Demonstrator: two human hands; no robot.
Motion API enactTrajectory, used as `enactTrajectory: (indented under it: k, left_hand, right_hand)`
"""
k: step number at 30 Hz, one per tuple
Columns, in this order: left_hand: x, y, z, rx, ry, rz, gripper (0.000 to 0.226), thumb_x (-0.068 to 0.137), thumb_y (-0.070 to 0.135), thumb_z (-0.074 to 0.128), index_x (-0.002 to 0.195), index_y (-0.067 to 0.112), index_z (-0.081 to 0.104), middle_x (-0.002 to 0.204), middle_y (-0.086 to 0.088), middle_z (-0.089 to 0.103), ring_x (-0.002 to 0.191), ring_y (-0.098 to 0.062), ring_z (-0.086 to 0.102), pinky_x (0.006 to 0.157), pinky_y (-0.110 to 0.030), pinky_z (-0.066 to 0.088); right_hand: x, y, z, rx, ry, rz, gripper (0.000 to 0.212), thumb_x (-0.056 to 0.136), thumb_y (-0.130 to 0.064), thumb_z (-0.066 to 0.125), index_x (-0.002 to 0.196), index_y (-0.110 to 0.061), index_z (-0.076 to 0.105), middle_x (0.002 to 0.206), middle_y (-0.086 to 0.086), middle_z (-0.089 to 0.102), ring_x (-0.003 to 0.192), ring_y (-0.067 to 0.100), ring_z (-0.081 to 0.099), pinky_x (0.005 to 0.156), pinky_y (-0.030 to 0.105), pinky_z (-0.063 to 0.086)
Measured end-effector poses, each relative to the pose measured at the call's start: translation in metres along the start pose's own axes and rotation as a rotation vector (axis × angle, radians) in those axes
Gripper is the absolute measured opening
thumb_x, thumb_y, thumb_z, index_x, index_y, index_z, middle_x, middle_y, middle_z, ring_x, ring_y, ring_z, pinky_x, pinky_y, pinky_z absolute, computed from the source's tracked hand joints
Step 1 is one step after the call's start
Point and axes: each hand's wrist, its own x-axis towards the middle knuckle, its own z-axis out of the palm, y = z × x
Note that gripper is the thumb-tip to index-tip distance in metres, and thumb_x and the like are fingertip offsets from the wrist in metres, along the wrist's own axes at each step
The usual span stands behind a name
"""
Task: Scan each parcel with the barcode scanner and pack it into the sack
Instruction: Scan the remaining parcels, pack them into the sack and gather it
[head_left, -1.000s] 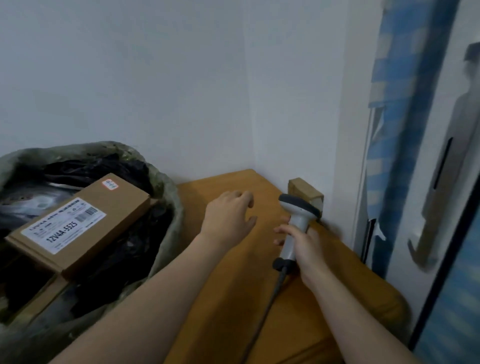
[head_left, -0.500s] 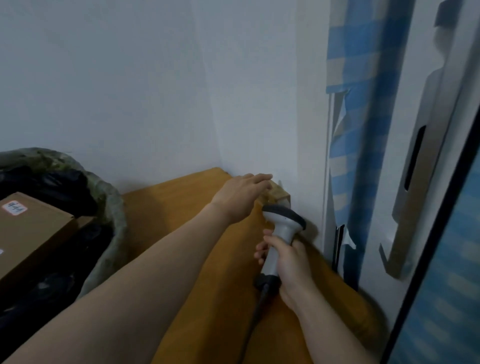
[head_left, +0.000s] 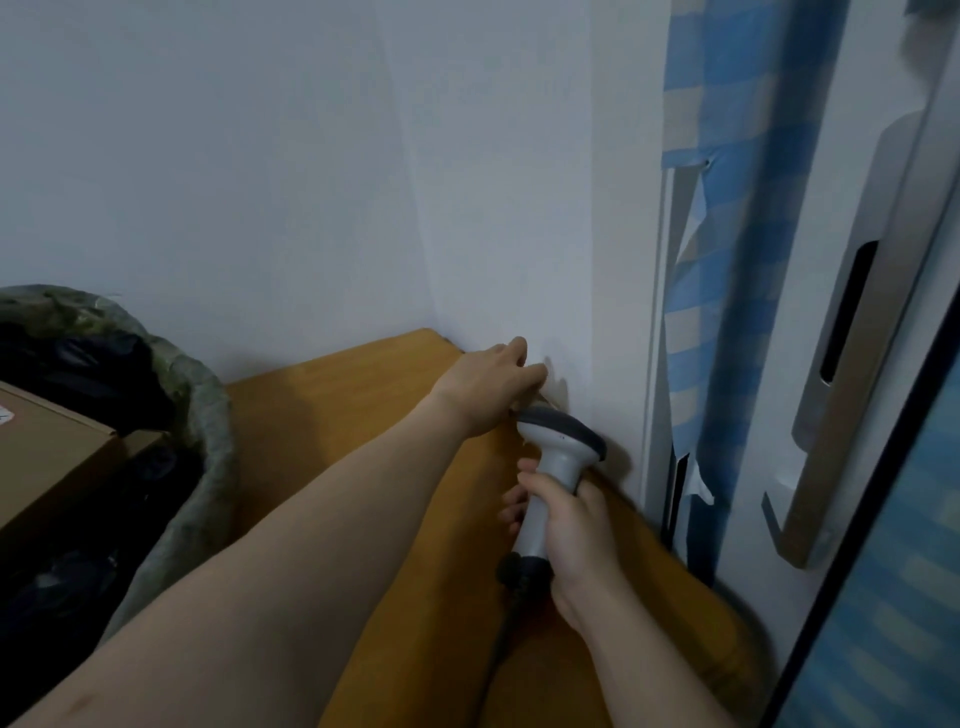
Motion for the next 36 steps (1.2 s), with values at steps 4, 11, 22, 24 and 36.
enactTrajectory:
  k: [4,11,22,24,36]
  left_hand:
    - [-0.019,-0.01,0.009,-0.059,0.121,-0.104,0.029,0.094,0.021,0.065,0.121,0.019,0.055,0.117,-0.005,0.056,0.098,-0.025,0.057,0.07,-0.04,0.053]
    - [-0.102,-0.013,0.004,-0.385,0.358,-0.558,0.04,0.079,0.027,0.083,0.112,0.024,0.059,0.112,0.005,0.062,0.096,-0.019,0.06,0.07,-0.036,0.053]
    - [-0.234,0.048,-0.002,-0.916,0.666,-0.894,0.079,0.092,0.025,0.072,0.148,0.056,0.026,0.126,0.012,0.062,0.105,-0.01,0.068,0.089,-0.046,0.06]
    - [-0.238,0.048,-0.004,-0.952,0.684,-0.853,0.081,0.095,0.032,0.066,0.154,0.061,0.019,0.141,0.015,0.053,0.121,-0.015,0.062,0.095,-0.05,0.057]
    - [-0.26,0.034,0.01,-1.014,0.376,-0.889,0.088,0.079,0.028,0.087,0.151,0.042,0.038,0.115,0.018,0.062,0.096,-0.001,0.065,0.078,-0.024,0.056]
  right_hand:
    - [0.0,0.0,0.0,0.01,-0.018,-0.001,0.019,0.094,-0.007,0.066,0.113,-0.004,0.067,0.072,0.008,0.065,0.061,0.017,0.065,0.059,0.031,0.052]
    - [-0.003,0.001,-0.001,-0.083,-0.025,-0.04,0.016,0.095,-0.009,0.065,0.108,-0.005,0.072,0.064,0.005,0.063,0.056,0.014,0.063,0.054,0.027,0.051]
    - [-0.025,-0.001,0.012,-0.221,-0.275,-0.025,0.027,0.098,-0.007,0.055,0.123,-0.003,0.067,0.092,0.015,0.077,0.069,0.025,0.069,0.064,0.033,0.057]
    - [-0.031,0.005,0.021,-0.235,-0.325,-0.027,0.028,0.1,-0.008,0.053,0.125,-0.01,0.066,0.113,0.011,0.077,0.099,0.028,0.074,0.087,0.04,0.058]
    - [-0.04,0.027,0.037,-0.114,-0.308,-0.117,0.056,0.078,-0.029,0.064,0.132,-0.015,0.065,0.138,0.005,0.067,0.127,0.017,0.063,0.117,0.049,0.039]
